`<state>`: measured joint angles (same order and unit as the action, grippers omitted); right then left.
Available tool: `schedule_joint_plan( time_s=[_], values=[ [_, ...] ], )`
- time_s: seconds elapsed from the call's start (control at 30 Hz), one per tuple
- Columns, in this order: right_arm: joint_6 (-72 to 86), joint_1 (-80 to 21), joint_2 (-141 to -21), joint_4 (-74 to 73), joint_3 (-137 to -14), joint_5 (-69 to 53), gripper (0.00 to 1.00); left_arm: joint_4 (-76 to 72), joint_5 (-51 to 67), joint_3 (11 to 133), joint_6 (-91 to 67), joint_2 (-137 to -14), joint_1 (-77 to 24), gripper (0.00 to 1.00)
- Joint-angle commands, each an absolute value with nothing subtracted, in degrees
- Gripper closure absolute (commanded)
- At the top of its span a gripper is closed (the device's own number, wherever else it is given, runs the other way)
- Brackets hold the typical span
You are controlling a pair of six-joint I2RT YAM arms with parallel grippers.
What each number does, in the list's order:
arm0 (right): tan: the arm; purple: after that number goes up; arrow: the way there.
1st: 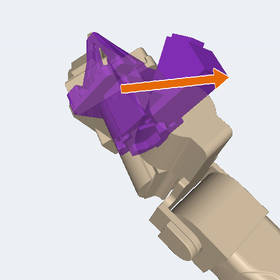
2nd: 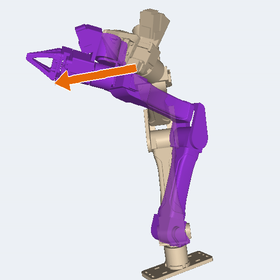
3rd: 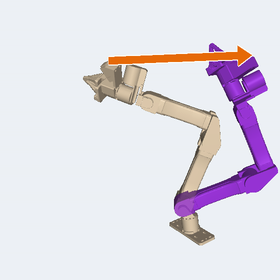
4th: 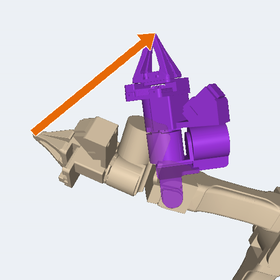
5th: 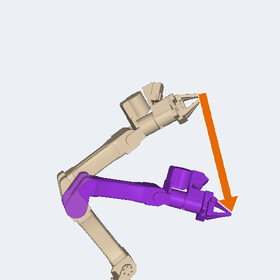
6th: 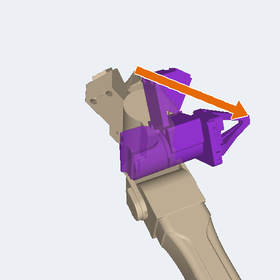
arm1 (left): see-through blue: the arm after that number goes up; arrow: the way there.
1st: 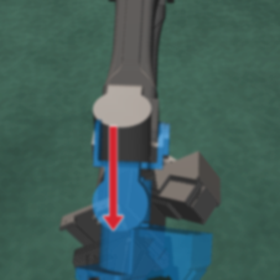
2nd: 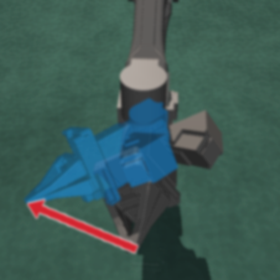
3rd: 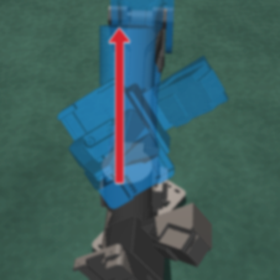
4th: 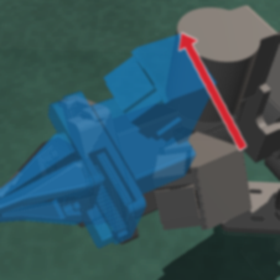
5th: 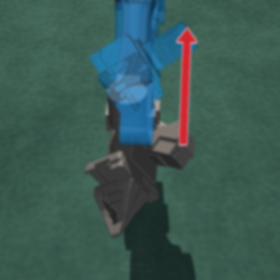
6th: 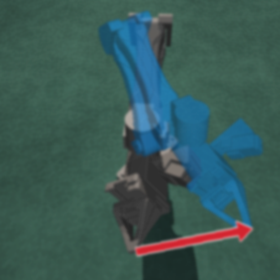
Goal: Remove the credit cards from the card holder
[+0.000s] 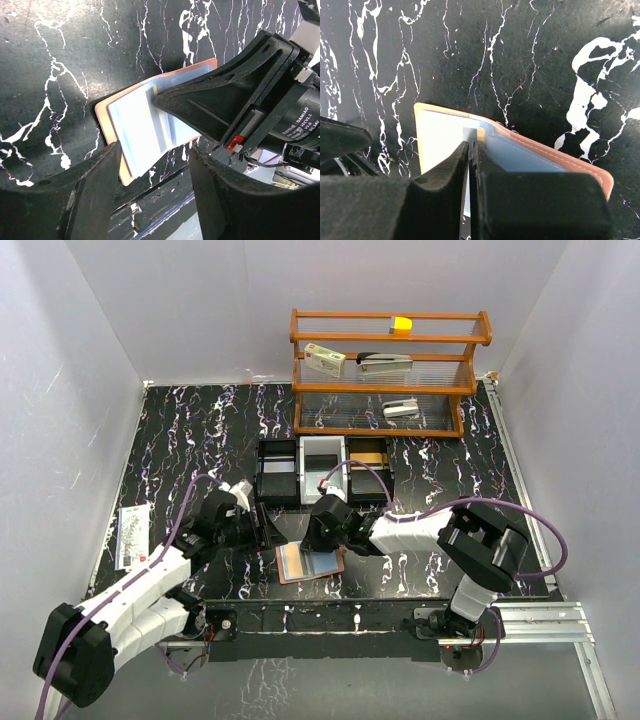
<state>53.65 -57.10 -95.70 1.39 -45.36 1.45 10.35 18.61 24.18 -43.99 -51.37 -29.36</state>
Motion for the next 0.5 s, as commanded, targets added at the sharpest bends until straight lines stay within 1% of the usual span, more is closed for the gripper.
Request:
schedule_joint_plan(
  time_s=[0.0,0.17,0.27,0.47],
  values=[
    [54.6,-55.5,-97.0,0.6,-41.2,-0.8,0.95,5.5,22.2,23.5,-44.6,-53.8,-29.5,0.47],
    [54.8,-55.0,-96.8,0.7,-41.0,-1.1,0.95,0.0,23.3,22.7,-46.4,-58.9,-30.0,0.49],
    [54.8,-55.0,-96.9,0.6,-41.1,-1.1,0.94,-1.7,22.0,22.5,-47.8,-61.9,-30.5,0.53],
    [54.8,-54.9,-97.0,0.6,-41.0,-1.4,0.94,-4.3,20.0,21.5,-48.4,-65.4,-31.0,0.55]
  ],
)
